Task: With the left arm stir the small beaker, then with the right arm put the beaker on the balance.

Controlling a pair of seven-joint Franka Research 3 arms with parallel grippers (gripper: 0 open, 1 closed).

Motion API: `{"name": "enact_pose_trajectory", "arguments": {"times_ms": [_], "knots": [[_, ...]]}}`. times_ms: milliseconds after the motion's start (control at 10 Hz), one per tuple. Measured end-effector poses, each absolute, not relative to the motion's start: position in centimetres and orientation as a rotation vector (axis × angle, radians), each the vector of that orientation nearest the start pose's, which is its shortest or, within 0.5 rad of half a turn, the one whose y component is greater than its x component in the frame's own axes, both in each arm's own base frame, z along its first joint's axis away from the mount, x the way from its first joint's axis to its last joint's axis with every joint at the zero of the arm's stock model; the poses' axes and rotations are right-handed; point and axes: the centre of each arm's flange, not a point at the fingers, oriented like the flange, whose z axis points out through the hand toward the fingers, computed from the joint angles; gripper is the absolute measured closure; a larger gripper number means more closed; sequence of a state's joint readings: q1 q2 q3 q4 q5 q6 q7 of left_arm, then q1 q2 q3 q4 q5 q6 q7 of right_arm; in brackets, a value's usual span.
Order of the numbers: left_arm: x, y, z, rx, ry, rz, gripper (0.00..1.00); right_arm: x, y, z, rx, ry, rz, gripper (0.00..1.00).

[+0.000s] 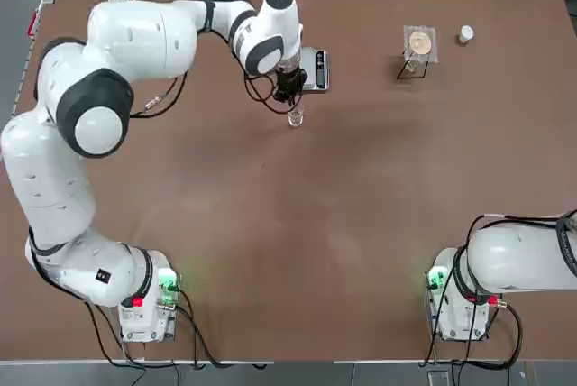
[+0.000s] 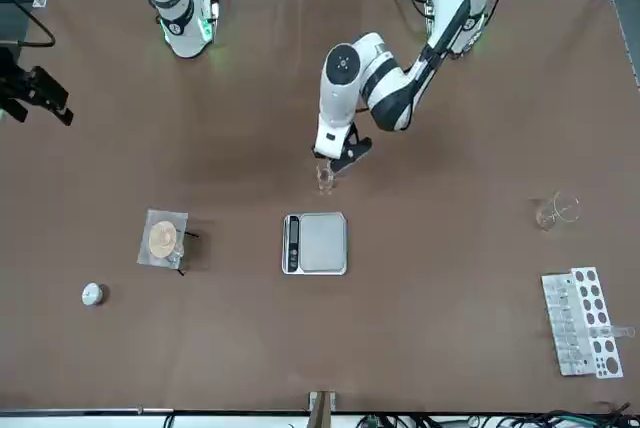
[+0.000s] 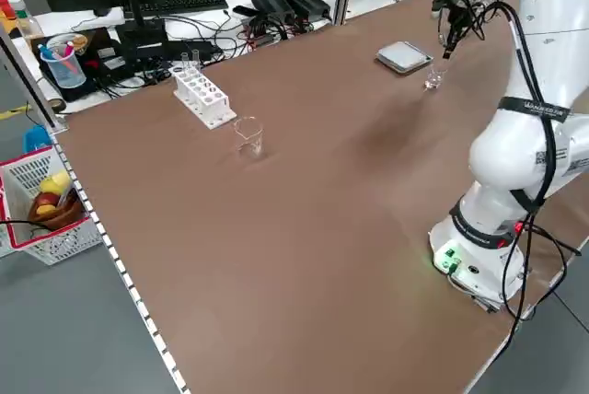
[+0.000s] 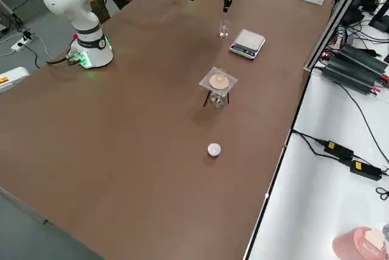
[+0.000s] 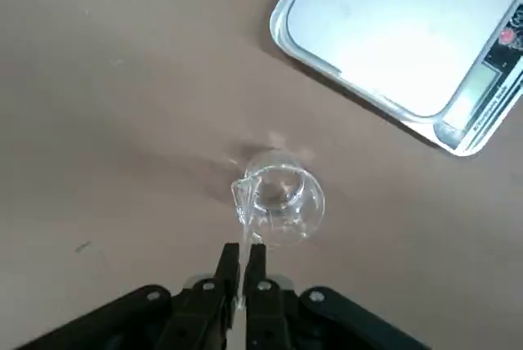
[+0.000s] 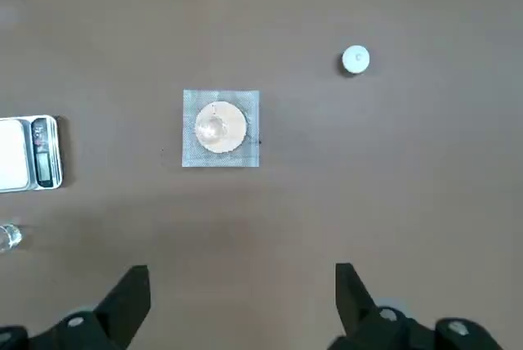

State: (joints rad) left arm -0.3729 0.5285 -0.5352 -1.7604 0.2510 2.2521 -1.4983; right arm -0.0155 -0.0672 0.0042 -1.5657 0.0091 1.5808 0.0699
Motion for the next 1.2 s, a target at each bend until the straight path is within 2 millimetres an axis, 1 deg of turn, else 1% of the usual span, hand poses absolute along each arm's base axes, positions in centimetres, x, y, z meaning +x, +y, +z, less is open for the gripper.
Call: {"name": "enact_pose_trajectory", "arguments": {"times_ms": [200,600,800,1000,1200], "knots": [[43.4,-50.1,30.6,-3.105,-0.814,0.063,0.92,53.5,-0.6,66.4,-3.125,0.13,-0.129,0.0],[44.7,-50.1,31.7,-3.12,-0.853,0.046,0.92,53.5,-0.7,66.5,-3.125,0.132,-0.134,0.0],[45.1,-49.9,31.2,-3.108,-0.86,0.057,0.92,53.6,-0.7,66.6,-3.125,0.132,-0.151,0.0],[45.0,-49.8,30.8,-3.092,-0.855,0.071,0.92,53.6,-0.7,66.6,-3.125,0.132,-0.152,0.0],[44.6,-49.9,30.7,-3.08,-0.843,0.08,0.92,53.6,-0.7,66.6,-3.125,0.133,-0.149,0.0]]}}
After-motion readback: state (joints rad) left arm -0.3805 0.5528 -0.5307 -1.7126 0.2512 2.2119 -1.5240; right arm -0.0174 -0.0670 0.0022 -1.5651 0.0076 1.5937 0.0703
